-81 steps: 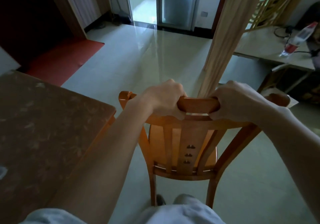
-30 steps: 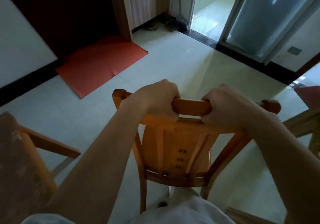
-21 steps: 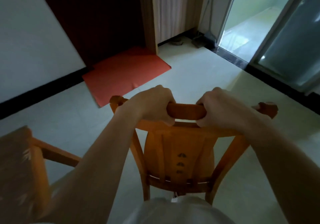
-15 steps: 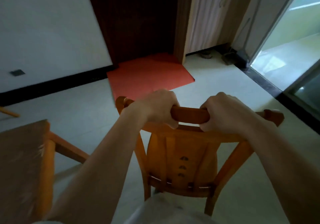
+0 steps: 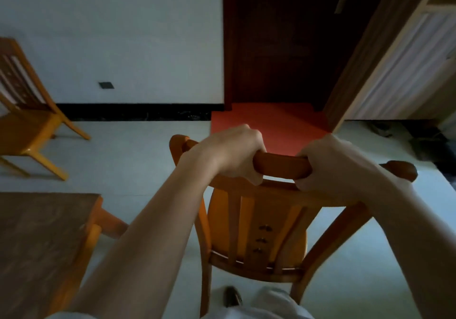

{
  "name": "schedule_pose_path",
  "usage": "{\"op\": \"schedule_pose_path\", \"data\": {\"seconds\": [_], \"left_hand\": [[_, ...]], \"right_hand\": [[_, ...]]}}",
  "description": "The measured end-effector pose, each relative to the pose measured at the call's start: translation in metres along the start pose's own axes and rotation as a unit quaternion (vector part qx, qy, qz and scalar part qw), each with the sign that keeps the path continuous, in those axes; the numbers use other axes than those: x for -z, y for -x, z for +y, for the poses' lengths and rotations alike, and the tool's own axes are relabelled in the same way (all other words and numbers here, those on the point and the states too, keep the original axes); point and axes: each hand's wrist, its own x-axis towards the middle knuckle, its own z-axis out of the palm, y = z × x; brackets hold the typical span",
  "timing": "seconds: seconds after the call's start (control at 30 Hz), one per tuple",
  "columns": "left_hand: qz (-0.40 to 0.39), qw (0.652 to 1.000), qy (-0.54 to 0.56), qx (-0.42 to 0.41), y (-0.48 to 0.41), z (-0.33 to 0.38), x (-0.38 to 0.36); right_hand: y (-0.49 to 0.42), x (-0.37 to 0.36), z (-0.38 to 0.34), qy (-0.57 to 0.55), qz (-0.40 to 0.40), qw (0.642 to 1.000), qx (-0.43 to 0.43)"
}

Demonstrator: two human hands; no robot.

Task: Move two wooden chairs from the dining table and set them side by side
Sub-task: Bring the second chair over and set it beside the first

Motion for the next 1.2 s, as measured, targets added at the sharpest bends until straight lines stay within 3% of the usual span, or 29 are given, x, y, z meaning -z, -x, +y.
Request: {"op": "schedule_pose_path", "data": {"seconds": [0.4,0.77,1.03,1.2], "left_hand": [[0.049,0.98,0.061,0.183,-0.12,-0.18,0.094],[0.152,0.93,0.037,0.332,-0.129,-0.345,0.191],[0.204,0.889,0.045,0.408,-0.101,-0.485,0.252],[0.197,0.874,0.017,0.445,-0.08,-0.554,0.293]], "right_hand": [[-0.309,0.031,0.03,0.051,-0.025,0.981,0.183],[-0.557,0.082,-0.058,0.069,-0.035,0.932,0.354],[-0.727,0.097,-0.175,0.078,-0.073,0.889,0.445],[-0.805,0.106,-0.243,0.08,-0.07,0.857,0.504]]}}
